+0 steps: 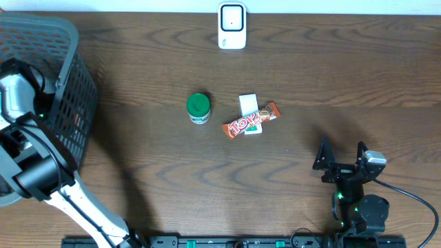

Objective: Scan the item barcode
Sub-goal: 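Reach into the basket and grasp the orange snack box, then lift the orange tissue pack out of the basket toward the table center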

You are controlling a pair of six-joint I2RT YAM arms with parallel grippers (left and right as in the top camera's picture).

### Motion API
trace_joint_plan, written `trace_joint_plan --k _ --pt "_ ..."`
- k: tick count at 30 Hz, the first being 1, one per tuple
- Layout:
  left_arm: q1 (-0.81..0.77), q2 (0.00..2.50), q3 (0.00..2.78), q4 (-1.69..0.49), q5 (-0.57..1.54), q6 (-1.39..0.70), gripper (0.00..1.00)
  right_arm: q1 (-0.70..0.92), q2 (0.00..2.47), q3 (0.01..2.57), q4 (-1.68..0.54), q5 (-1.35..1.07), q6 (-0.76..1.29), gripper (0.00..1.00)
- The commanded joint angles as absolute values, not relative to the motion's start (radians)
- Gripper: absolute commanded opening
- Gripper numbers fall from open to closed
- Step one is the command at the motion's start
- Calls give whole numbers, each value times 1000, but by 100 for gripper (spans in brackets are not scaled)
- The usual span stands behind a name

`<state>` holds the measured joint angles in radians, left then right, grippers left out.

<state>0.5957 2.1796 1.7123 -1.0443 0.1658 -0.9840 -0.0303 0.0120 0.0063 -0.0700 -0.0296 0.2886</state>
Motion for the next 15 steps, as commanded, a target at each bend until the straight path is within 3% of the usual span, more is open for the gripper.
trace_joint_plan --k 1,15 --pt "608 2146 1708 -1054 185 -953 72 -25 6 5 -73 -27 299 99" --pt "612 1839 1760 -1047 190 -946 72 -25 6 5 -73 -27 299 99"
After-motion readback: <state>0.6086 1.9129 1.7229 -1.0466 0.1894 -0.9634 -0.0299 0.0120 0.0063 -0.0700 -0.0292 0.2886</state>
